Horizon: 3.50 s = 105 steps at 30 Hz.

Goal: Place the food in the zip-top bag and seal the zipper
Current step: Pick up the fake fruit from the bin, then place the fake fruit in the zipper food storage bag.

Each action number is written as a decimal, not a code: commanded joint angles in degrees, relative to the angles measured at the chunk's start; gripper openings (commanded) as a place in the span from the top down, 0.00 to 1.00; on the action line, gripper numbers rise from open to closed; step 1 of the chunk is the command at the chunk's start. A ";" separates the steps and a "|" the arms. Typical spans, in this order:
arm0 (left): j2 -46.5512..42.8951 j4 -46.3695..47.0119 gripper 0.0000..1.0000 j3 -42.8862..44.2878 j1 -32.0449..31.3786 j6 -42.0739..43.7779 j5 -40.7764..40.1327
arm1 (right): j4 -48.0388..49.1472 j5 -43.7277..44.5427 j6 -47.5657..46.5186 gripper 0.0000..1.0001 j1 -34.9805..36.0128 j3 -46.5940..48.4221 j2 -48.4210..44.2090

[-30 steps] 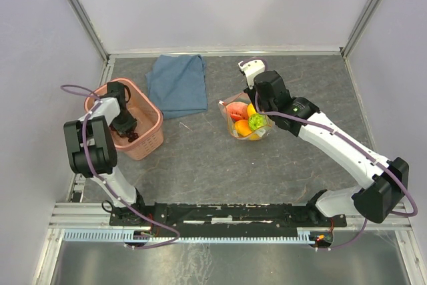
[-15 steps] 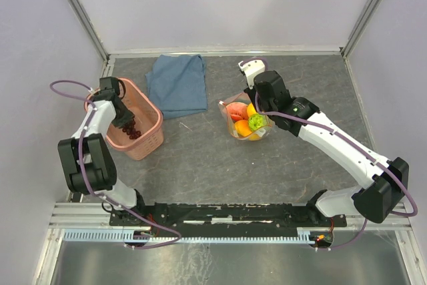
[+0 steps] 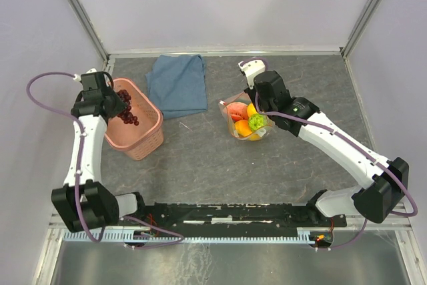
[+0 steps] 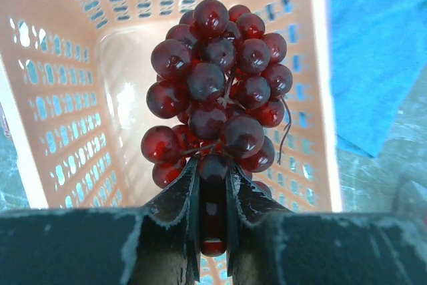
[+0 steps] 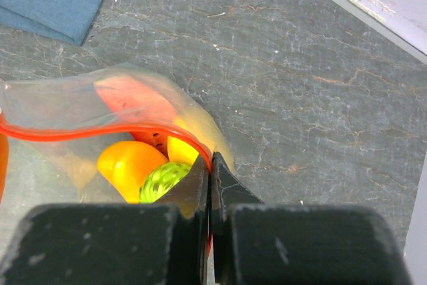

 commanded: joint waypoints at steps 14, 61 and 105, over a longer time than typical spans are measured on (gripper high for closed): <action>-13.21 11.11 0.97 7.55 -5.58 5.73 25.33 | 1.17 -0.17 0.12 0.99 -0.15 2.41 0.45; -11.88 31.61 0.97 -8.89 -45.66 11.68 32.43 | 1.07 -2.72 7.19 0.99 -0.12 3.65 1.59; 7.10 32.48 0.73 0.38 -46.86 -34.71 18.56 | 5.10 -17.23 10.67 0.99 -0.12 -2.76 -4.99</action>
